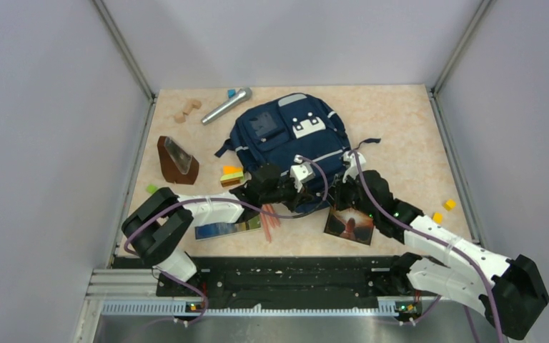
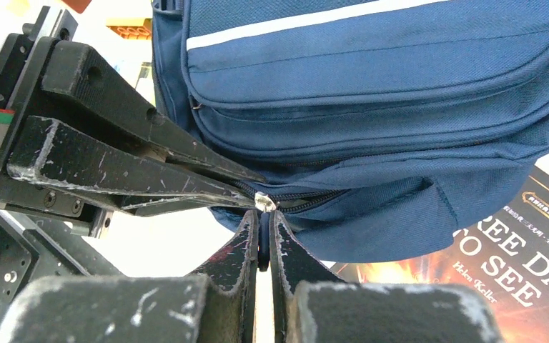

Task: Pack the student bag
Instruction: Zip the student bag at the center of the board.

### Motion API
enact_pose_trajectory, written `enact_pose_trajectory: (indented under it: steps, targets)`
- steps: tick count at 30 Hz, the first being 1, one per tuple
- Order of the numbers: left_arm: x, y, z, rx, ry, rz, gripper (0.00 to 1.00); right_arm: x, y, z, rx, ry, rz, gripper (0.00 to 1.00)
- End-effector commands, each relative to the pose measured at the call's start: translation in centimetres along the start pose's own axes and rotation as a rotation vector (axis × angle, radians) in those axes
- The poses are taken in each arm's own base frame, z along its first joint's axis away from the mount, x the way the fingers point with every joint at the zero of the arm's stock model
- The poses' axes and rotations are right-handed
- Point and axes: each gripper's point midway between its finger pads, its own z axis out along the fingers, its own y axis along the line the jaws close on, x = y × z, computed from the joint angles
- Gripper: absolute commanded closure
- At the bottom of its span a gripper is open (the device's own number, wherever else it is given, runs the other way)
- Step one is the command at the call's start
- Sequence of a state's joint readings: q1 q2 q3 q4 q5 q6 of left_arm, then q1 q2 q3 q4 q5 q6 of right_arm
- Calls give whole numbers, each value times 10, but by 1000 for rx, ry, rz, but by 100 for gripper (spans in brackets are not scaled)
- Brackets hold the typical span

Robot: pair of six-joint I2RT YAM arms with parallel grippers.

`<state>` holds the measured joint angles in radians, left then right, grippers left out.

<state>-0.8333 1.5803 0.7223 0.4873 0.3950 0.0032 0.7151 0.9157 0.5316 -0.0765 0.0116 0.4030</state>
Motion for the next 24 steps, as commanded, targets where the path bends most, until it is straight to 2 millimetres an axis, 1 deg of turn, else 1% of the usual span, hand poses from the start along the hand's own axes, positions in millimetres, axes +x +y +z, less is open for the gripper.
enact_pose_trajectory:
  steps: [1,6,13,16,24]
  targets:
    - [-23,11,-3,-61,-68,26,100,-20,-5,-3,42,-76,-25,100]
    - [-20,14,-11,-108,-70,-16,100,-13,-27,0,147,-59,-70,100]
    - [-22,18,-19,-154,-89,-54,100,-4,-48,3,258,-27,-133,100]
    - [-22,17,-23,-162,-97,-62,100,-1,-53,4,278,-20,-140,100]
    - [-22,15,-38,-185,-121,-69,100,-1,-61,7,323,-33,-131,100]
